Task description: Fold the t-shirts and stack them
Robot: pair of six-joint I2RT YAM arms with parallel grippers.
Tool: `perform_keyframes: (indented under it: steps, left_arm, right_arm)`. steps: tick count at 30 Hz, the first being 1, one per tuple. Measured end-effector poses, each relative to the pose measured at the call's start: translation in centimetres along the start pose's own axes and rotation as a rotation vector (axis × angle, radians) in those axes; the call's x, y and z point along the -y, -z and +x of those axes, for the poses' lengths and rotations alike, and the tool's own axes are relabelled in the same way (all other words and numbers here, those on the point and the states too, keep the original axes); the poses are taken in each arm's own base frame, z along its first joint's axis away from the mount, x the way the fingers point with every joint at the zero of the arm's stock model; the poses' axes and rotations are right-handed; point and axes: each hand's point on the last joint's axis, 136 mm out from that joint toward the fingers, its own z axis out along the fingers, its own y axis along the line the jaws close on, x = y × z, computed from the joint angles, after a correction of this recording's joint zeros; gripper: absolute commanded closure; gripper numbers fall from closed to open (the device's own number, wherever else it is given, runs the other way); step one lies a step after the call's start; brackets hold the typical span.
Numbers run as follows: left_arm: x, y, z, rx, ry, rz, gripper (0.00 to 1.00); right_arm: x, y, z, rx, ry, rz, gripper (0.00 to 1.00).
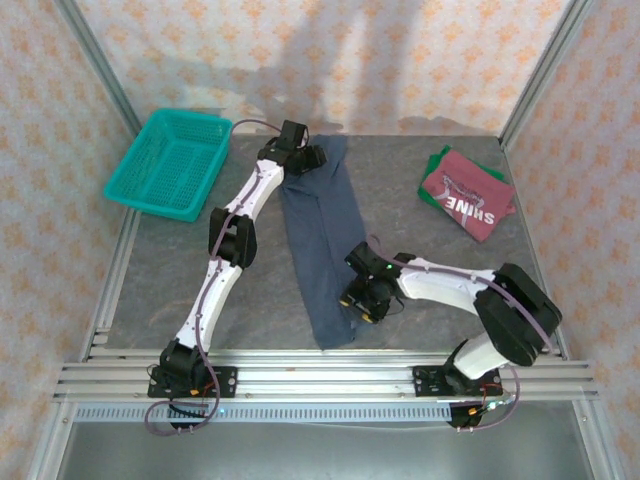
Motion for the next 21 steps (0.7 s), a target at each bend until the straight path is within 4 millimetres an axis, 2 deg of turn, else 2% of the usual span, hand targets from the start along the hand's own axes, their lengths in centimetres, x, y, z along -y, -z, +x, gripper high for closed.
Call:
perform_keyframes:
  steps: [3,5,9,13,15,16,19,21]
  left_arm:
    - [0.4,-0.2,-0.3,0.016,0.006,0.024,0.43]
    - [0.8,-0.2,-0.7,0.027,0.015,0.048,0.33]
    - [1.7,0.0,-1.2,0.031,0.031,0.095,0.21]
    - [3.1,1.1,-1.6,0.018,0.049,0.141,0.15]
    - [4.2,2.8,-2.0,0.005,0.049,0.153,0.05]
    - [5.1,4.1,-2.4,0.002,0.034,0.159,0.04]
    - [8.3,10.3,-3.3,-0.012,-0.015,0.160,0.04]
    - [11.1,16.2,-3.4,-0.008,-0.066,0.171,0.04]
  right_arm:
    - [1.8,0.7,0.5,0.009,-0.051,-0.014,0.36]
    - [2.5,1.2,0.9,0.010,-0.066,-0.008,0.32]
    - [2.6,2.2,1.6,0.015,-0.059,-0.012,0.26]
    - [1.2,5.6,1.3,0.067,-0.015,-0.059,0.20]
    - [0.4,7.6,1.1,0.099,0.026,-0.095,0.19]
    - [0.2,8.5,0.9,0.113,0.047,-0.109,0.19]
    - [0.9,10.5,-0.3,0.156,0.090,-0.117,0.19]
    - [2.2,11.0,-1.4,0.170,0.107,-0.088,0.19]
